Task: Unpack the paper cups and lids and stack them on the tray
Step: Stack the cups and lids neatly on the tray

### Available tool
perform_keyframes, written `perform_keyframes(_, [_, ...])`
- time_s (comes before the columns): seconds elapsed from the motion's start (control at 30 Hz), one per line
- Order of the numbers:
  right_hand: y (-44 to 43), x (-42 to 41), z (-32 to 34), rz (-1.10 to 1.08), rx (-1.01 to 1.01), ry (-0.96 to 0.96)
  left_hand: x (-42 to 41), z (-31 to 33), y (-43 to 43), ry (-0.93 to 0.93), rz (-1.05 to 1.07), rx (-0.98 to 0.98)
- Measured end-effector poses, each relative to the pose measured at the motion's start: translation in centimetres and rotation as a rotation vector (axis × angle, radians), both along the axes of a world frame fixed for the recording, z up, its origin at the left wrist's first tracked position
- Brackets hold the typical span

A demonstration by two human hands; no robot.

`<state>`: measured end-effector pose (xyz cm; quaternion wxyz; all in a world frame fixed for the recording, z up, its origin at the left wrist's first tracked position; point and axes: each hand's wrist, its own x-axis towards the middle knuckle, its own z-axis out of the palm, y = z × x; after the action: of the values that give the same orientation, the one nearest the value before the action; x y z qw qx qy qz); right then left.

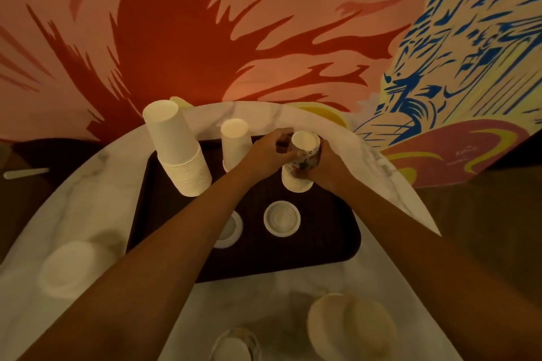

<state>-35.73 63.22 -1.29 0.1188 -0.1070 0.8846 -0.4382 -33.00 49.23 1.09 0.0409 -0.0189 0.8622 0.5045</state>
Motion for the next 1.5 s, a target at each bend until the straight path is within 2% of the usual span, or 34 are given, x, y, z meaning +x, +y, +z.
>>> perform_keyframes(0.13, [1.1, 1.3, 1.4, -0.068, -0.040, 0.026, 1.6, 1.6, -0.9, 0.014, 0.027, -0.008])
perform_keyframes(0.3, [2.2, 4.5, 3.5, -0.104, 0.007, 0.044, 6.4, 2.5, -2.6, 0.014, -0.069, -0.069])
perform_keyframes(0.43, [2.2, 8.4, 5.8, -0.128, -0.020, 0.103, 11.3, 2.8, -4.3, -0.017, -0.083, 0.001])
perform_keyframes(0.53, [1.7, 12.2, 7.4, -0.095, -0.025, 0.159, 14.7, 2.9, -5.6, -0.049, -0.102, 0.046])
perform_keyframes(0.67, [0.7, 17.8, 8.3, -0.018, 0.014, 0.196, 18.7, 2.3, -7.3, -0.085, -0.194, -0.025])
perform_keyframes(0.8, [-0.1, 22.7, 7.2, 0.073, 0.086, 0.144, 21.6, 0.7, -9.0, -0.143, -0.249, -0.004])
perform_keyframes(0.97, [-0.3, 26.9, 4.0, 0.125, 0.165, -0.076, 24.4, -1.1, -9.7, -0.261, -0.269, 0.039])
perform_keyframes(1.13, [-1.1, 29.4, 0.2, 0.104, 0.177, -0.211, 26.1, -2.9, -8.6, -0.285, -0.325, 0.024])
perform_keyframes(1.27, [-2.4, 30.2, -1.2, 0.063, 0.081, -0.191, 26.6, -4.1, -7.3, -0.306, -0.344, 0.059])
perform_keyframes(1.5, [-2.7, 29.4, -4.7, 0.058, 0.131, -0.157, 26.8, -5.0, -6.3, -0.212, -0.310, 0.063])
